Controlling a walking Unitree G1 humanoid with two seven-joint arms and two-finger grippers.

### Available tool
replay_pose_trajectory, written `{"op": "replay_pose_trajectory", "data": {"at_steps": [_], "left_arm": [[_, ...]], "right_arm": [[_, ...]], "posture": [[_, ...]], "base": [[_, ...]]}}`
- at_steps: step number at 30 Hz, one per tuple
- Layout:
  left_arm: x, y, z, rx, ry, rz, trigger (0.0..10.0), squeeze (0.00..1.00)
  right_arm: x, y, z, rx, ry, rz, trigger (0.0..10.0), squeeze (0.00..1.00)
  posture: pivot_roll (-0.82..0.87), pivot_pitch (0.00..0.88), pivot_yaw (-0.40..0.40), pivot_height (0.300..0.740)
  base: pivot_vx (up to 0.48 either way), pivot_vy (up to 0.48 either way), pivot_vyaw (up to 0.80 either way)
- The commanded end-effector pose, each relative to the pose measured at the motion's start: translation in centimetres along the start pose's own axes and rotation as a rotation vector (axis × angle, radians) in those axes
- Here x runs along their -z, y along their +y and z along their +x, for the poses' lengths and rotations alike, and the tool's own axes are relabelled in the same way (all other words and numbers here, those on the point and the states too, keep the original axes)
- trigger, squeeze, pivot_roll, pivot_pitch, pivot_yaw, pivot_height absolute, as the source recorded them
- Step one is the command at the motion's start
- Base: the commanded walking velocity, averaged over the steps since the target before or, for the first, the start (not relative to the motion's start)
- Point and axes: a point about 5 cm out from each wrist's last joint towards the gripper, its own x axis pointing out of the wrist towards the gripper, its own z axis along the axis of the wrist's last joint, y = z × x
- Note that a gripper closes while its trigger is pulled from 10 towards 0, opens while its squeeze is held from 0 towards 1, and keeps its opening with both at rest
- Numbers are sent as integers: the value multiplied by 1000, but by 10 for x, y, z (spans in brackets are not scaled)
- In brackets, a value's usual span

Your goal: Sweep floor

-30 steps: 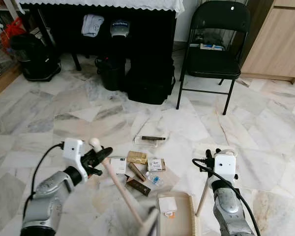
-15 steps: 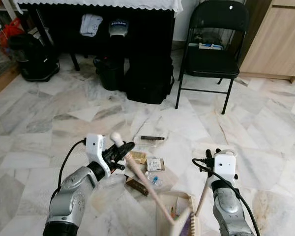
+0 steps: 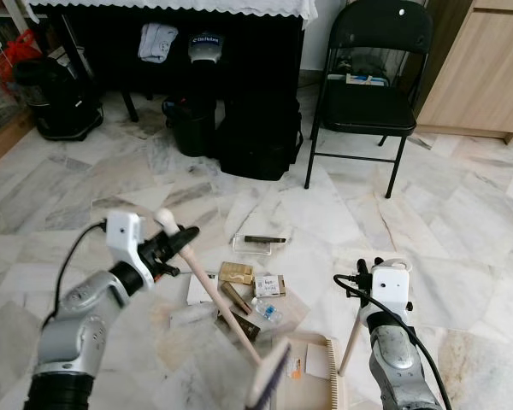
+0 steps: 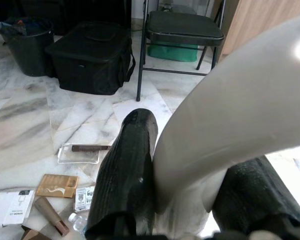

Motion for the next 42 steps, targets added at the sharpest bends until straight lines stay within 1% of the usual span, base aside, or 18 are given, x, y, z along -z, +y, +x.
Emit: {"op": "replay_pose_trajectory", "data": {"at_steps": [1,2,3,4,6,13,15,16,19,22,24,27,28,29,32,34,37,42], "left_arm": [[-11,3,-2,1,-31,57,9686,0],[-10,5,-2,0,-9,107,9686,0],[-10,5,-3,0,3,131,9686,0],[-9,6,-3,1,6,135,9686,0],[-8,5,-2,-2,-7,112,9686,0],[-5,0,3,-24,-49,87,9451,0],[-7,1,6,-65,-88,67,9451,0],[-7,1,6,-65,-88,67,9451,0],[-12,4,8,-141,-160,51,9451,0],[-15,9,9,-234,-205,77,9451,0],[-15,10,9,-254,-214,77,9569,0],[-16,15,7,-318,-239,87,9529,0],[-16,16,7,-331,-243,100,9569,0],[-15,17,6,-349,-243,132,9490,0],[-14,18,7,-368,-252,143,9490,0],[-11,17,8,-386,-247,180,9451,0],[-8,16,9,-392,-240,195,9490,0],[-2,14,10,-396,-230,217,9490,0]], "right_arm": [[5,1,-2,-5,26,-4,10000,0],[5,1,-2,-4,26,-3,10000,0],[6,1,-2,-4,26,-3,10000,0],[6,1,-2,-4,26,-4,10000,0],[6,1,-2,-5,25,-4,10000,0],[1,-2,-1,4,0,-1,10000,0],[-3,-5,1,11,-15,-2,10000,0],[-3,-5,1,11,-15,-2,10000,0],[-12,-9,2,25,-67,15,10000,0],[-21,-11,3,23,-114,21,10000,0],[-22,-10,3,20,-122,23,10000,0],[-25,-9,2,12,-138,28,10000,0],[-26,-9,1,10,-142,30,10000,0],[-27,-8,0,4,-153,39,10000,0],[-29,-9,-2,0,-159,44,10000,0],[-34,-10,-4,-1,-182,54,10000,0],[-38,-12,-6,2,-202,60,10000,0],[-50,-23,-9,40,-248,84,10000,0]], "posture": [[-25,106,1,740],[-23,106,1,740],[-23,106,1,740],[-23,106,1,740],[-25,102,1,740],[-30,98,0,740],[-30,98,0,740],[-30,98,0,740],[-45,75,-5,740],[-51,64,-5,740],[-54,61,-6,740],[-57,54,-8,740],[-57,53,-9,740],[-57,53,-9,740],[-57,54,-10,740],[-58,59,-13,740],[-62,61,-14,740],[-63,68,-13,740]], "base": [[0,0,0],[0,0,0],[0,0,0],[0,0,0],[0,0,0],[0,0,0],[0,0,0],[0,0,0],[0,0,0],[0,0,0],[0,0,0],[0,0,0],[0,0,0],[0,0,0],[0,0,0],[0,0,0],[0,0,0],[0,0,0]]}}
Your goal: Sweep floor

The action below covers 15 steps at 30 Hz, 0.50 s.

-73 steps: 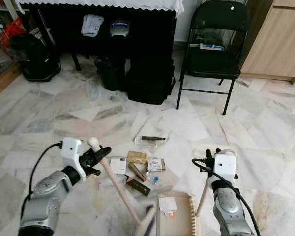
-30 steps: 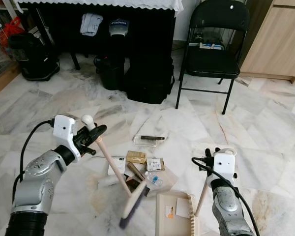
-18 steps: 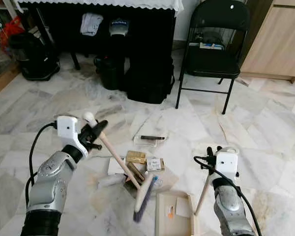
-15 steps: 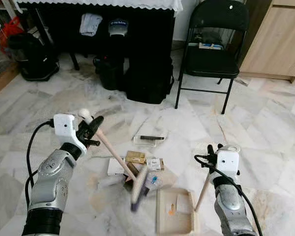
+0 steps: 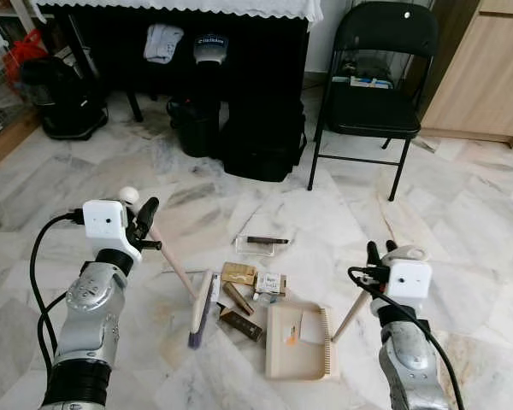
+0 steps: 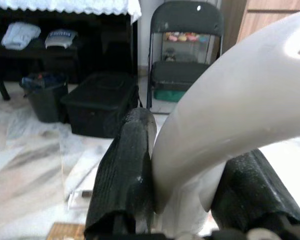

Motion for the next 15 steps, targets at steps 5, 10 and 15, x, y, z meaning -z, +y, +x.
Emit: {"op": "replay_pose_trajectory", "data": {"at_steps": [5,10,15], "left_arm": [[-3,-5,2,4,-45,12,9529,0],[-3,-7,4,6,-50,10,9529,0],[-1,-15,4,7,-57,23,9529,0]], "right_arm": [[-31,-12,6,44,-110,28,10000,0],[-48,-15,10,61,-148,60,10000,0],[-57,-18,13,93,-162,116,10000,0]], "posture": [[-68,74,-11,740],[-67,73,-10,740],[-65,69,-7,740]], "base": [[0,0,0],[0,0,0],[0,0,0]]}}
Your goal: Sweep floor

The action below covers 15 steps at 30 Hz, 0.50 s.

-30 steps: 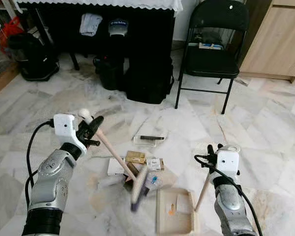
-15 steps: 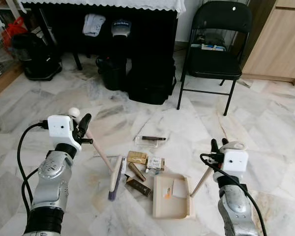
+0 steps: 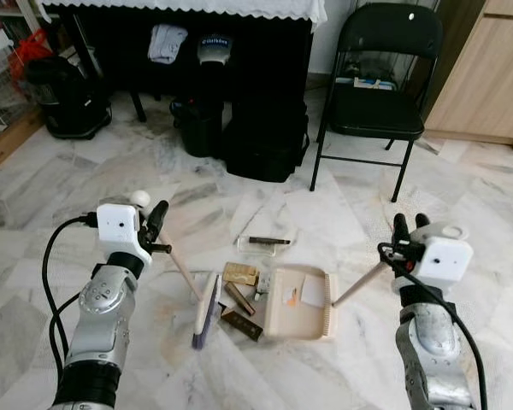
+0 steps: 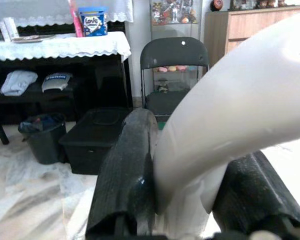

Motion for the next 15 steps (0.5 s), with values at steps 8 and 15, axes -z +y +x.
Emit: {"op": "replay_pose_trajectory", "data": {"at_steps": [8,15], "left_arm": [[2,-25,-3,-40,-51,-31,9373,0],[3,-26,-2,-62,-61,-72,9294,0]], "right_arm": [[-17,9,9,1,-63,72,10000,0],[-22,12,11,-21,-84,64,10000,0]], "posture": [[-66,42,-6,740],[-78,0,-3,740]], "base": [[0,0,0],[0,0,0]]}}
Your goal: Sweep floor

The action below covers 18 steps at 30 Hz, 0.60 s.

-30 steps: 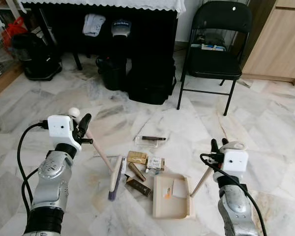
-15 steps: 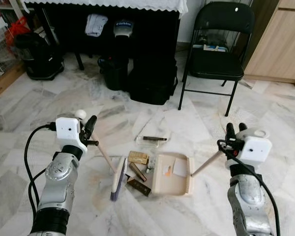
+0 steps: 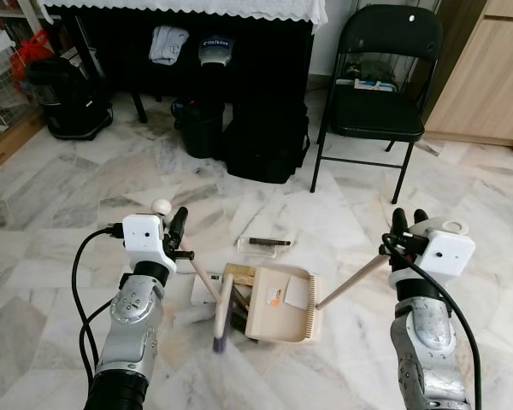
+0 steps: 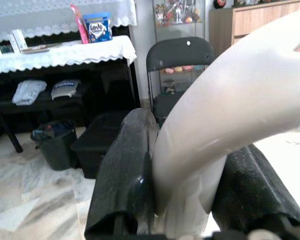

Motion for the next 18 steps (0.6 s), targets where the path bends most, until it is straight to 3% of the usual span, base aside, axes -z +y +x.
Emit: {"op": "replay_pose_trajectory", "data": {"at_steps": [1,8,18], "left_arm": [[-10,6,3,-32,-64,-6,9294,0],[-17,8,13,-61,-97,-25,9255,0],[-17,3,15,-52,-103,-34,9294,0]], "right_arm": [[-20,1,7,1,-91,8,10000,0],[-28,3,13,-3,-123,-19,10000,0],[-26,1,12,-1,-125,-36,10000,0]], "posture": [[-78,0,-2,740],[-104,0,6,740],[-95,0,3,740]], "base": [[0,0,0],[0,0,0],[0,0,764]]}}
